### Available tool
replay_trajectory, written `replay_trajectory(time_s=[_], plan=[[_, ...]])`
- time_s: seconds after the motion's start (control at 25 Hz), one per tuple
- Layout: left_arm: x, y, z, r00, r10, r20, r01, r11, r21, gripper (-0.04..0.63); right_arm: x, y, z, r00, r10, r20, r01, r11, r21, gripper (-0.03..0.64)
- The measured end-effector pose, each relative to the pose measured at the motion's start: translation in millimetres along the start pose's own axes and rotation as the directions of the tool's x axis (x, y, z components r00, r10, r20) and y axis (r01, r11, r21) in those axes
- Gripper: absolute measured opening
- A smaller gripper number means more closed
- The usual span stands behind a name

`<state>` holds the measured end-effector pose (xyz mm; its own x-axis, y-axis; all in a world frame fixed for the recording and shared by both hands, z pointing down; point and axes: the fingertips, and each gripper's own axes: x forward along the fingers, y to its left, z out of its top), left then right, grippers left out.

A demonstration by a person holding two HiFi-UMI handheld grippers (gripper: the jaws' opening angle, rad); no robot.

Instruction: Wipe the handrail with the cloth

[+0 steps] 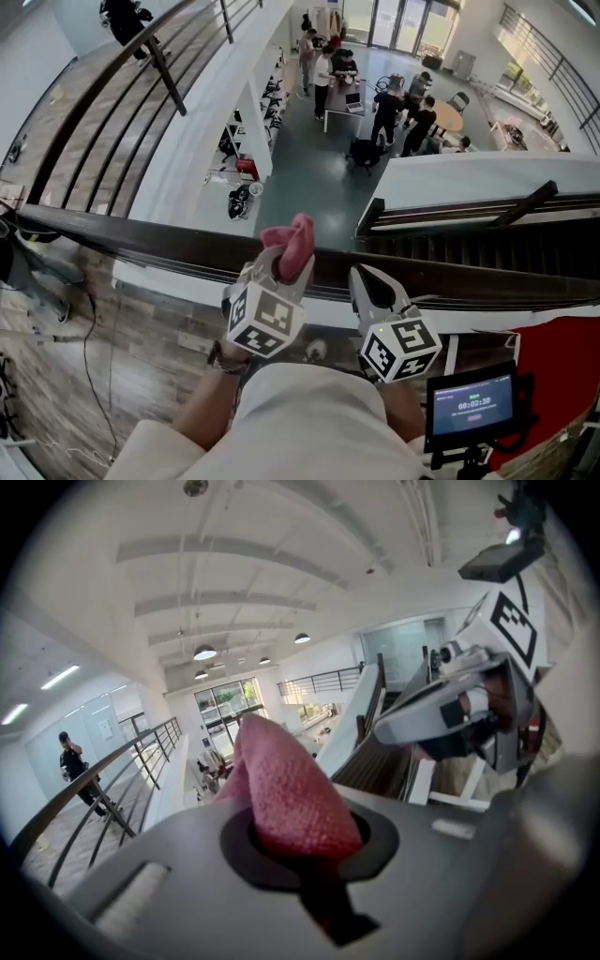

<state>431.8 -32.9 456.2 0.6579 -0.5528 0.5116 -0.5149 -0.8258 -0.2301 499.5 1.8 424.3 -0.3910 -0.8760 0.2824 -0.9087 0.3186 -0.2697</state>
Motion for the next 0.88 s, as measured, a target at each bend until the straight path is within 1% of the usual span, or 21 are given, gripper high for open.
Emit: replay_trajectory(time_s=[0.28, 0.4, 0.48, 0.56, 0.72, 0.88], plan=[[3.9, -8.8, 3.1, 0.999, -0.05, 0.007, 0.05, 0.999, 0.0, 0.032, 0.7, -2.9, 0.2, 1.0, -0.025, 0.001, 0.025, 1.0, 0.01, 0.003], [-7.7, -11.8, -5.0, 0.997, -0.069, 0.022, 0.069, 0.998, -0.005, 0.032, 1.2, 5.8, -1.8, 0.999, -0.05, 0.002, 0.05, 0.999, 0.02, 0.003], [-19.2, -13.0, -13.1, 0.996, -0.08, 0.039, 0.081, 0.996, -0.023, 0.032, 1.8, 14.8, -3.4, 0.998, -0.066, 0.004, 0.066, 0.998, 0.023, 0.003], [-22.5, -15.1, -15.5, 0.995, -0.083, 0.053, 0.085, 0.996, -0.037, 0.032, 2.5, 15.4, -2.6, 0.997, -0.078, 0.005, 0.077, 0.997, 0.024, 0.003], [-18.0, -19.7, -14.1, 0.994, -0.097, 0.057, 0.098, 0.995, -0.022, 0.032, 4.8, 10.7, 3.2, 0.995, -0.095, 0.012, 0.094, 0.995, 0.028, 0.003], [-19.3, -22.1, -14.3, 0.991, -0.095, 0.09, 0.097, 0.995, -0.017, 0.032, 4.5, 12.0, 4.7, 0.994, -0.107, 0.016, 0.106, 0.994, 0.027, 0.003]])
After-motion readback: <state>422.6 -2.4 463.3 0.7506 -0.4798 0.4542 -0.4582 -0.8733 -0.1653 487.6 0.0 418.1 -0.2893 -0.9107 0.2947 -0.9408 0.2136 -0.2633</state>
